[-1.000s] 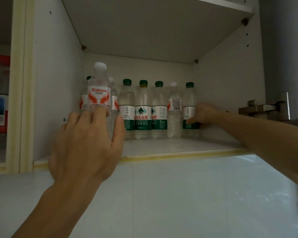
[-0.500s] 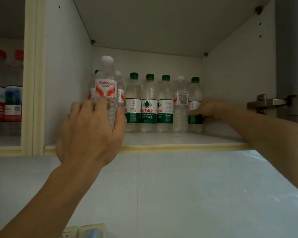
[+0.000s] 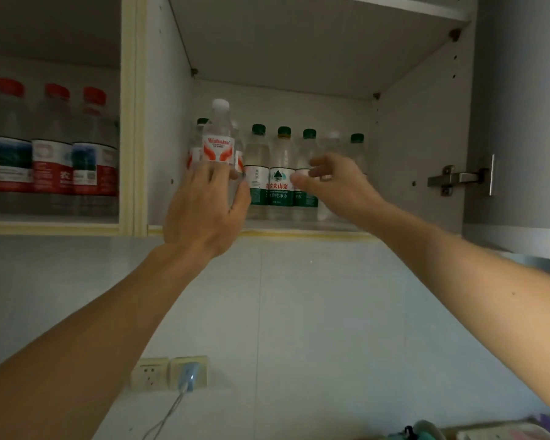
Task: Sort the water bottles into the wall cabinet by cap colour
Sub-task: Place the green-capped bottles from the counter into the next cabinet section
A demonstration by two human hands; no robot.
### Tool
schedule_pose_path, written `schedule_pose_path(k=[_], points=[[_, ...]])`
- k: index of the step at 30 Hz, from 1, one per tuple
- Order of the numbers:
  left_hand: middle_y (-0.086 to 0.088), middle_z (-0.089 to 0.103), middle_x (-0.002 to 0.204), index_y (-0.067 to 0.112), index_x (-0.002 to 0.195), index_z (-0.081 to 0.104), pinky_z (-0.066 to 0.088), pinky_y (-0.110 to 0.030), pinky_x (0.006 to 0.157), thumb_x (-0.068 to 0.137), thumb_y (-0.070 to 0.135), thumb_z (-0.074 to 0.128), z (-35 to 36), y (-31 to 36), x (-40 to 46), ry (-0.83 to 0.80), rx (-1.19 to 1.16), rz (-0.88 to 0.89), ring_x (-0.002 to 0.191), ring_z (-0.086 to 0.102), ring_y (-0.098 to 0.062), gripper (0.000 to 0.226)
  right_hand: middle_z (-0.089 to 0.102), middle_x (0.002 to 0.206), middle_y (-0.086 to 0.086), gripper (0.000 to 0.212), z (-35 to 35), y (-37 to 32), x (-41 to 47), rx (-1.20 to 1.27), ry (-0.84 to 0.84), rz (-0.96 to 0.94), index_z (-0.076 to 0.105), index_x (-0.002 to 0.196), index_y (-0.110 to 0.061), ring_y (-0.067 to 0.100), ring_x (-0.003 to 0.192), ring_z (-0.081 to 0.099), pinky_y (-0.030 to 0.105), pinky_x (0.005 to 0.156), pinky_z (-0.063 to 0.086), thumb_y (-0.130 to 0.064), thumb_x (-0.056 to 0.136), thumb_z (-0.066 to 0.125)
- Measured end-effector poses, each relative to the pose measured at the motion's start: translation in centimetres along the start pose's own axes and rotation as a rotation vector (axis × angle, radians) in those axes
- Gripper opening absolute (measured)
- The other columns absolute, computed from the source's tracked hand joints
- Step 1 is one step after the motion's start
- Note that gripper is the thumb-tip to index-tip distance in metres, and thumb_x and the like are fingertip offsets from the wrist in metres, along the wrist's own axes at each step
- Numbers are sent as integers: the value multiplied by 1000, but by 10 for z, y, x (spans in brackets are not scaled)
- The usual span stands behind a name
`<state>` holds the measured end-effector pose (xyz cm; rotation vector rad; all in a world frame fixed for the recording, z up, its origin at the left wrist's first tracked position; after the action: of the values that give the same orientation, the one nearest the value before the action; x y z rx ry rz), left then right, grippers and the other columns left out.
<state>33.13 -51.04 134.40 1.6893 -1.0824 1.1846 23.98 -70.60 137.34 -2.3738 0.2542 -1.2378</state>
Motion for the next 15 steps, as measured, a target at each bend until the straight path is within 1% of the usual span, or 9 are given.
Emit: schedule_pose_path(k=[2,3,5,7,9,11,15], points=[[-10,57,123,8,118,59,46,-41,93,103,34,45,-12,13,-8,-18,-110,99,113,51,-26,34,63,124,-6,57,6,-26,-34,-3,42,-84,55,134,-19,8,107,62,27,87,53,-52,89,68],[-10,58,121,7,117,60,45,-39,94,101,33,46,-21,20,-15,-13,-130,149,113,51,-26,34,64,119,-8,52,8,-37,-52,-5,80,-124,58,130,-19,5,105,62,25,88,55,-50,90,69],[-10,59,116,6,116,61,43,-35,94,99,30,47,-42,28,-31,5,-156,218,109,52,-23,33,66,111,-12,42,11,-51,-88,7,158,-174,63,123,-19,1,100,63,20,86,55,-46,91,69],[-9,60,109,5,113,62,42,-32,90,100,27,48,-61,28,-52,12,-182,253,103,51,-18,29,68,106,-12,34,23,-58,-124,12,195,-199,66,116,-19,2,97,65,19,83,55,-44,93,68],[-9,61,104,4,110,63,42,-29,87,99,25,47,-72,23,-80,-12,-216,254,100,52,-18,28,68,103,-8,27,44,-57,-161,-8,178,-208,69,110,-16,7,95,66,23,84,55,-39,96,67],[-9,62,103,3,109,64,44,-31,86,99,24,47,-73,14,-118,-71,-245,227,100,55,-22,29,68,101,-3,24,69,-49,-200,-37,131,-192,70,107,-11,11,94,66,30,85,55,-32,97,66],[-6,61,107,5,112,63,48,-40,85,100,28,46,-53,-9,-208,-287,-284,143,101,55,-22,31,67,100,4,22,118,-22,-277,-106,26,-140,70,106,-4,19,92,64,40,83,54,-25,97,67]])
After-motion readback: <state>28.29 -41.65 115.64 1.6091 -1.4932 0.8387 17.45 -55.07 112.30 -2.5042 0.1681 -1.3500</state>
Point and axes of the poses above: each hand's wrist, its own x-axis towards the middle knuckle, its own z-axis out of the palm, y = z × x, the point moved 10 cm from there along x, towards the middle knuckle
